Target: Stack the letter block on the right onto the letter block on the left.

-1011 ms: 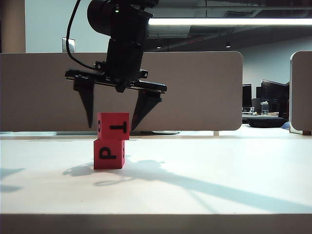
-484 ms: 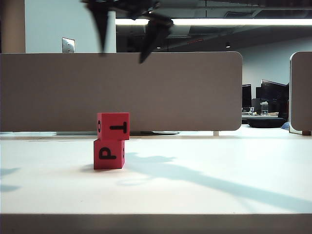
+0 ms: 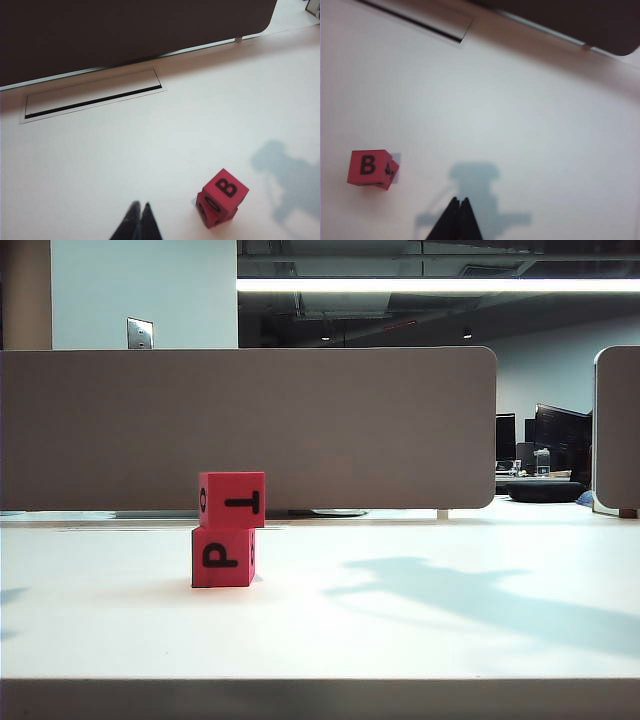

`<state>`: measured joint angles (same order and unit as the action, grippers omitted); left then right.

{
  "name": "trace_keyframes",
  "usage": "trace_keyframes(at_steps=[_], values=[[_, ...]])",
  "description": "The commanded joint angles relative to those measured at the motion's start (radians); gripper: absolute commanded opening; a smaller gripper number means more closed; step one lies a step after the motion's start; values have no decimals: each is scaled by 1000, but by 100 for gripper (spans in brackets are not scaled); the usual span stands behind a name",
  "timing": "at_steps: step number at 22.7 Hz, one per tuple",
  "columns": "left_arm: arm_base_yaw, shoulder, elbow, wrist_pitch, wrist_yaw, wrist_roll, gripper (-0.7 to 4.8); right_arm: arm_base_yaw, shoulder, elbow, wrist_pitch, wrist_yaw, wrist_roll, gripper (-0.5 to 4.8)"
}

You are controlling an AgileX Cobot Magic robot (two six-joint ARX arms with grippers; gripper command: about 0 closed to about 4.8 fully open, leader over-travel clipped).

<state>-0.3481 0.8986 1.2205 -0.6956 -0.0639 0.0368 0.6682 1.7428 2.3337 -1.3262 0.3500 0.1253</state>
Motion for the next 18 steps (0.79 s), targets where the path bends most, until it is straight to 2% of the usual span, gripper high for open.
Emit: trace_keyframes(at_steps=[1, 4, 9, 12, 13, 14, 16, 18], values=[[-2, -8, -16, -63, 3, 8, -6, 5, -84, -28, -9, 40, -21, -8], [-2, -8, -16, -114, 27, 8, -6, 13, -200, -109, 0, 66, -38, -8], [-2, -12, -16, -119, 27, 7, -6, 26, -482, -401, 93, 131, -39, -8], [-3, -15, -16, -122, 48, 0, -5, 26, -696, -649, 201, 127, -35, -8], [-3, -19, -16, -124, 67, -23, -5, 26, -855, -833, 289, 124, -22, -8], [-3, -21, -17, -127, 68, -29, -6, 26, -927, -914, 331, 119, -20, -8], [-20, -66, -61, -116, 68, -25, -6, 26, -1208, -1247, 559, 117, -21, -8], [-30, -97, -102, -110, 69, -24, -6, 25, -1350, -1410, 682, 130, -21, -8]])
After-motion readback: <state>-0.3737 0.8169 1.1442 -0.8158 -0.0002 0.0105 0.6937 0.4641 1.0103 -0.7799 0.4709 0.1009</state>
